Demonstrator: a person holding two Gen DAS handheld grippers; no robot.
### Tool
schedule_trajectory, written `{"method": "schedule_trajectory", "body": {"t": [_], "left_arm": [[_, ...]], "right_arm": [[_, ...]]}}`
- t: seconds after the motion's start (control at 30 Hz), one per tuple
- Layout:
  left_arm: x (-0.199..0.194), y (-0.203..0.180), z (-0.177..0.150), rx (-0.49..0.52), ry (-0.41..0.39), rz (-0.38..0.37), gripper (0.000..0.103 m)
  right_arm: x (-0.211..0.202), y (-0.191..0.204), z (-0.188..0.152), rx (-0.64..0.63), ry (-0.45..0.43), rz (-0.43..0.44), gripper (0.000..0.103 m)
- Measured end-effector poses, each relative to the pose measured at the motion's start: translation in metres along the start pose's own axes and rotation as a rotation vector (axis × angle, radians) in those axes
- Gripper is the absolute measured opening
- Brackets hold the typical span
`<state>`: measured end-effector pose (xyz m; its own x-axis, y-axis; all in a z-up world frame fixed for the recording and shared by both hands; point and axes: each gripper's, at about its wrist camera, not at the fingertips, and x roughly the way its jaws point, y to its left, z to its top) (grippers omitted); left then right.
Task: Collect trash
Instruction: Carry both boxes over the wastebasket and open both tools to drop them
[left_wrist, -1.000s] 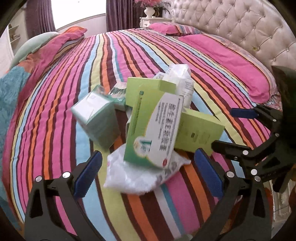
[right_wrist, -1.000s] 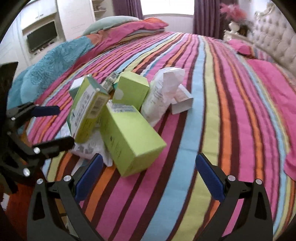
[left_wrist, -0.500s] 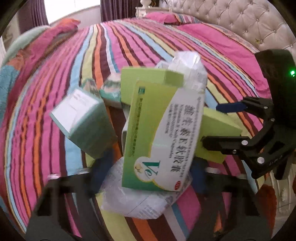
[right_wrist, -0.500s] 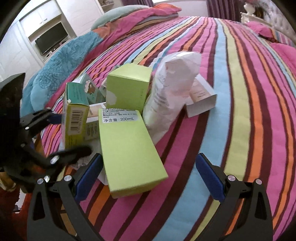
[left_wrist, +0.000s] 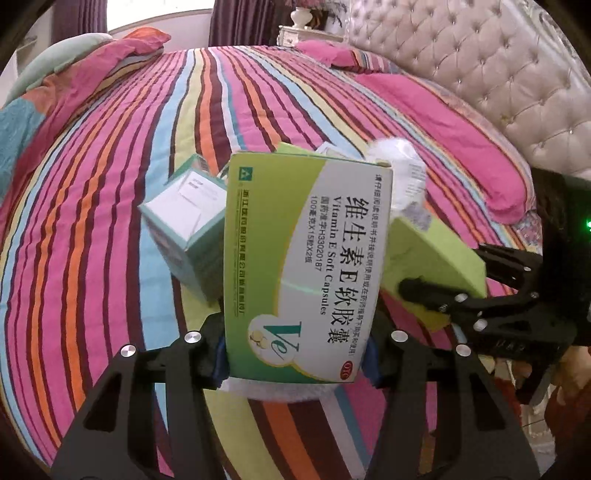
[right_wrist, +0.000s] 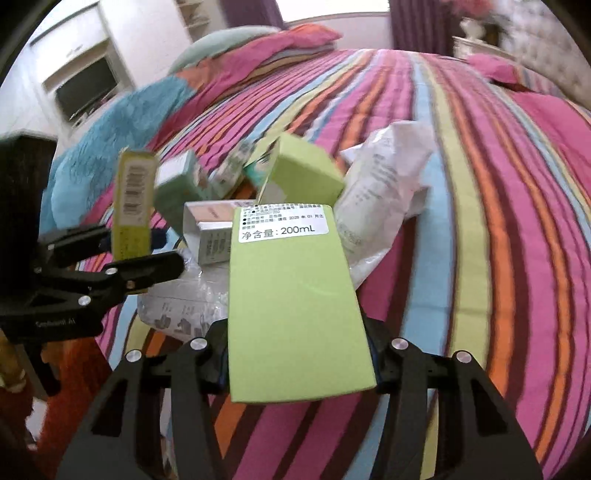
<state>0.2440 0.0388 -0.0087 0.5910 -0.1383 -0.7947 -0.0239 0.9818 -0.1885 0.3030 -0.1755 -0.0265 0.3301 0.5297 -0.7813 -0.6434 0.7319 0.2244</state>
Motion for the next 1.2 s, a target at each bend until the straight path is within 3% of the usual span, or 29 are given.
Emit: {"method": "schedule_trajectory", "body": {"t": [0.17,0.33,0.43,0.63,0.87,1.03,1.2], "left_arm": [[-0.03,0.001,-0.02,-0.021,-0.027,-0.045,0.053],[-0.055,0.002,-0.062,-0.011,-0.008,-0.062,0.053],[-0.065,0.006,-0.091,-0.021,0.011,-0.054,0.053],[-0.079,0.014,-0.148,-0.04,0.073,-0.062,0.053],[-0.062,0.01,-0.201,-0.063,0.178,-0.088,0.053],[-0.039,-0.002,-0.223,-0.057,0.271,-0.084,0.053],[-0.011,-0.004,-0.248,-0.083,0.4,-0.091,0.053]], "right_arm": [[-0.025,-0.001,-0.016,0.023,-0.001,-0.03,0.05],[-0.019,-0.005,-0.037,0.139,0.077,0.006,0.049],[-0.022,-0.004,-0.053,0.201,0.075,0.012,0.049],[-0.047,0.028,-0.084,0.219,0.042,0.038,0.049],[-0.057,0.078,-0.134,0.215,0.036,0.005,0.049],[-0.031,0.103,-0.163,0.21,0.14,-0.029,0.049],[0.014,0.101,-0.203,0.32,0.34,0.021,0.049]]}}
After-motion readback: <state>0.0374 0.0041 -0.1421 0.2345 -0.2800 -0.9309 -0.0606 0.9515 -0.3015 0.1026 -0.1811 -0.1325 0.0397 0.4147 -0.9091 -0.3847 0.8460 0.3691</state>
